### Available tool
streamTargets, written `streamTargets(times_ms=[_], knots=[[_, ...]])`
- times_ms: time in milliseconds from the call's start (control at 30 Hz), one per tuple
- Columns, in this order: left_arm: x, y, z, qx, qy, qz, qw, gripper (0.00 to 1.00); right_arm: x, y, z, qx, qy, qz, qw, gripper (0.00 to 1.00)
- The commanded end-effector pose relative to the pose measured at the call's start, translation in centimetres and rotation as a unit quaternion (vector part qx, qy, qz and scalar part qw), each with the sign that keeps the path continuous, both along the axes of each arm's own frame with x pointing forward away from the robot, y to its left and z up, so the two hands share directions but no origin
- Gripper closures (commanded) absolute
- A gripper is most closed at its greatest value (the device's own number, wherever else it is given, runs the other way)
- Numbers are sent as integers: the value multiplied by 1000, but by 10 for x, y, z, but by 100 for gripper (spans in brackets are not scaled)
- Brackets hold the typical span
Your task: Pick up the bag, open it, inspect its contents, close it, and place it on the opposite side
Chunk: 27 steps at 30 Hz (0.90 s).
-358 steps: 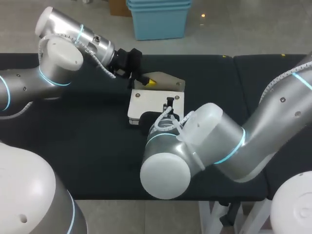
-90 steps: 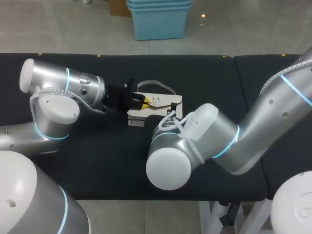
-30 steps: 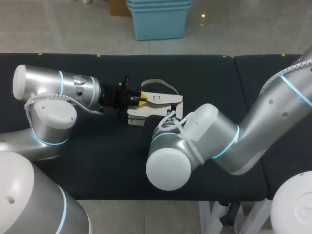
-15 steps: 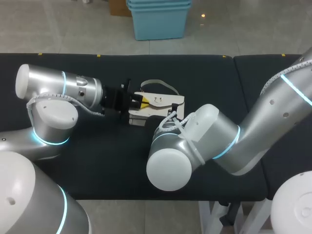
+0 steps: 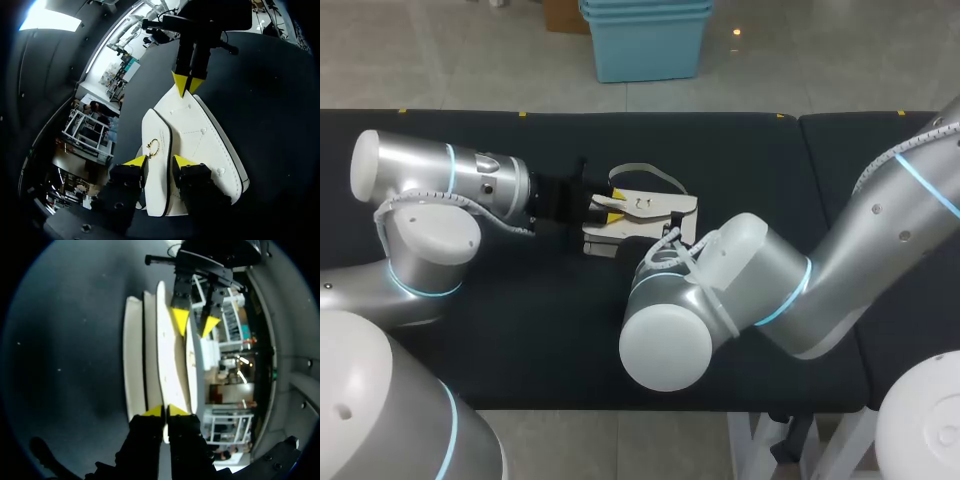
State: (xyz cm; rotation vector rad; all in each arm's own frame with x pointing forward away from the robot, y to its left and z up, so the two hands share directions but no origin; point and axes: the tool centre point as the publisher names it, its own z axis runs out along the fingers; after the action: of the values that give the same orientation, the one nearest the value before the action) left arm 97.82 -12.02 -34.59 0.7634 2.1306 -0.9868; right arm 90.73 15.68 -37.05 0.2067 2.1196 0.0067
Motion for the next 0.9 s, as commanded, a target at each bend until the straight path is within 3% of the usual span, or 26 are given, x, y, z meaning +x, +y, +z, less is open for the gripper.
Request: streamTargets(times_ms=[33,100,133,167,200,233,467,767,900], knots=[[-9,11,5,-11,-6,0,1000,0,-1,-2,-5,6,-8,9,1000,100],[-11,14,9,-15,-5,0,1000,0,-1,-2,-3,6,-8,9,1000,100],[-12,14,10,-16,-5,1,1000,0,-1,-2,-2,6,-8,9,1000,92],[-14,15,12,-17,-5,2,1000,0,-1,-2,0,7,-8,9,1000,69],[-15,16,14,-19,-4,2,1000,0,-2,-2,2,8,-9,8,1000,29],[-17,16,16,-19,-4,3,1000,0,-2,-2,4,9,-10,8,1000,0],[-23,19,29,-34,-1,10,999,0,-5,-3,17,12,-17,7,1000,0],[-9,18,44,-57,8,26,998,0,-9,-3,26,8,-21,8,1000,0],[-15,19,56,-57,6,26,998,0,-7,-5,38,8,-20,8,1000,0]])
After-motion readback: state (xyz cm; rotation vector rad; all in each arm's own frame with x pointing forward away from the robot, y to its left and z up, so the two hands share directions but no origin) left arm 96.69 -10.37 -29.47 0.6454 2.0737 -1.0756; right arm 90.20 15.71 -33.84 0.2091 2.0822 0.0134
